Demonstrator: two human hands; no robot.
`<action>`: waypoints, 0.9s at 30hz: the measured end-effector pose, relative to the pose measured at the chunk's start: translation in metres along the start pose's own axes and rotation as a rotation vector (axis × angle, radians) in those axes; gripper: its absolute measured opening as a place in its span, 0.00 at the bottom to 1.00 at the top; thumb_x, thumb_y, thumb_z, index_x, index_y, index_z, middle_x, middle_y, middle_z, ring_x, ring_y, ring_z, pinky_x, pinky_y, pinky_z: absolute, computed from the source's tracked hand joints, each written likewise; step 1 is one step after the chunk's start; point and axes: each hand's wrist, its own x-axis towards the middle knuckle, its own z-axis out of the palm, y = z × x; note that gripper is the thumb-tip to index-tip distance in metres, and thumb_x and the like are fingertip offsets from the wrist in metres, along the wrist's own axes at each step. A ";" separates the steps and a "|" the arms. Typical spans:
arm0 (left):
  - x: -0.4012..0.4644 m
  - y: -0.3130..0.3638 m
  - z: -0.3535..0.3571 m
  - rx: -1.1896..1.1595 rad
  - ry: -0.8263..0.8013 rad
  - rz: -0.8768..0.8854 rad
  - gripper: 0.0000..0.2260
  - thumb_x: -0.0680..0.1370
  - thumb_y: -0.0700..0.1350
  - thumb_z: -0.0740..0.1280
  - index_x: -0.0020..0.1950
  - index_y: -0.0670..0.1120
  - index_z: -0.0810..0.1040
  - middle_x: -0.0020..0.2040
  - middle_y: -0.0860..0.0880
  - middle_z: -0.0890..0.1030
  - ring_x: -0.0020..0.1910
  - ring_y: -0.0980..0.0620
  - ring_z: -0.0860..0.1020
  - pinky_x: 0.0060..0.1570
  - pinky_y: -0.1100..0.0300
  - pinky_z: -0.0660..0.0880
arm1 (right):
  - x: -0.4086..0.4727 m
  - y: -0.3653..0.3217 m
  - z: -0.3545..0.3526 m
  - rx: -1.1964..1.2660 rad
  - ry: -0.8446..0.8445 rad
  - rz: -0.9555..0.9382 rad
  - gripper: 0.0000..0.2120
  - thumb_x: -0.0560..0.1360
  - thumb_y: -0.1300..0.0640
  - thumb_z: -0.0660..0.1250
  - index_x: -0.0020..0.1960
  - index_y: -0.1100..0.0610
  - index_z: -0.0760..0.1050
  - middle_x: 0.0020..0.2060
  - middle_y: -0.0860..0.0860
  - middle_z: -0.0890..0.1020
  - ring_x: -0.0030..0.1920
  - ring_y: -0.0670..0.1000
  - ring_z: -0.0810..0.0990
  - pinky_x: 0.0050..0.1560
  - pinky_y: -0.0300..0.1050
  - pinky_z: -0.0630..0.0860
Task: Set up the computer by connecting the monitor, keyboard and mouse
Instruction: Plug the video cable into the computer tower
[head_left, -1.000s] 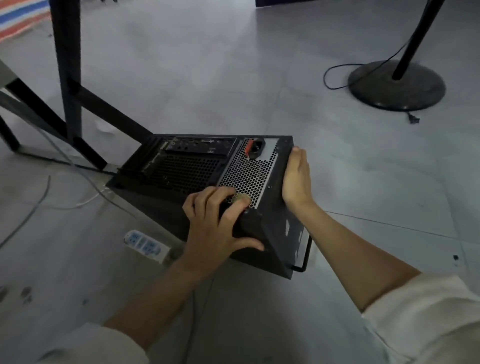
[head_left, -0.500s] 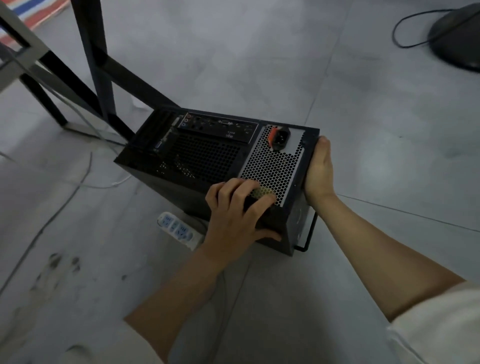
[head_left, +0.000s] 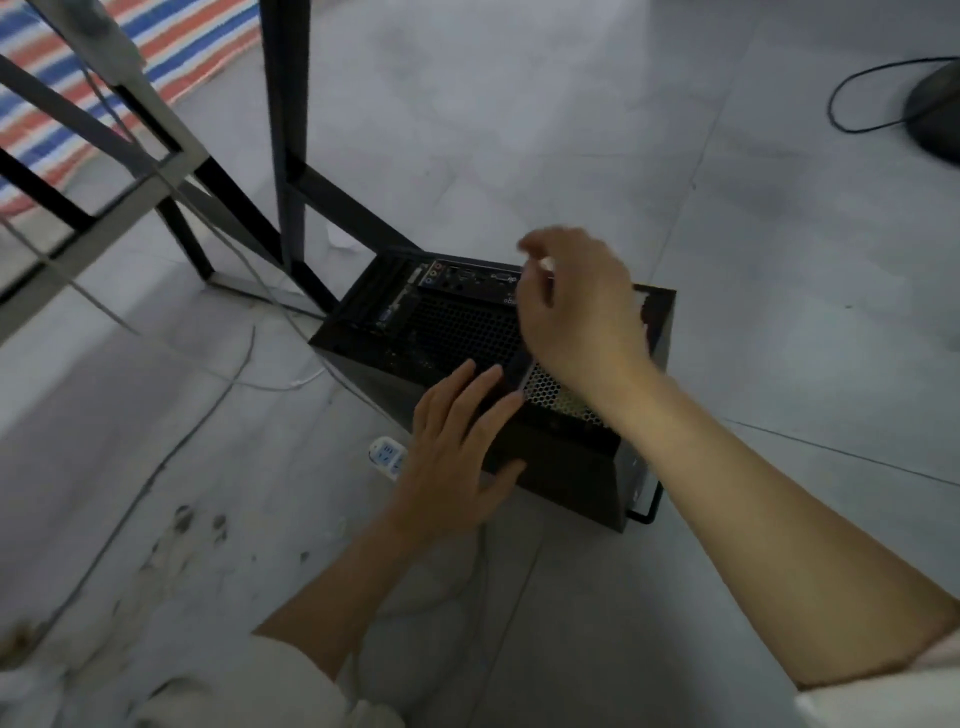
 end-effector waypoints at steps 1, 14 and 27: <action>-0.008 -0.009 -0.005 0.008 -0.017 -0.029 0.31 0.73 0.51 0.70 0.72 0.48 0.60 0.71 0.43 0.63 0.72 0.40 0.61 0.68 0.42 0.62 | -0.009 -0.008 0.009 -0.032 -0.040 -0.068 0.14 0.76 0.58 0.57 0.56 0.61 0.77 0.49 0.56 0.81 0.50 0.55 0.78 0.54 0.52 0.74; -0.116 -0.126 -0.036 0.309 -0.448 -0.846 0.27 0.77 0.48 0.65 0.74 0.45 0.61 0.73 0.42 0.62 0.73 0.43 0.58 0.68 0.46 0.58 | -0.116 -0.020 0.132 -0.568 -0.792 -0.630 0.28 0.79 0.53 0.54 0.75 0.59 0.51 0.75 0.61 0.54 0.75 0.60 0.50 0.72 0.64 0.42; -0.110 -0.259 0.005 0.505 -0.796 -0.640 0.26 0.78 0.50 0.59 0.74 0.45 0.59 0.76 0.44 0.55 0.75 0.45 0.50 0.72 0.44 0.49 | -0.118 -0.027 0.261 -0.396 -0.909 -0.177 0.37 0.77 0.52 0.60 0.76 0.52 0.39 0.76 0.56 0.43 0.74 0.58 0.51 0.73 0.54 0.53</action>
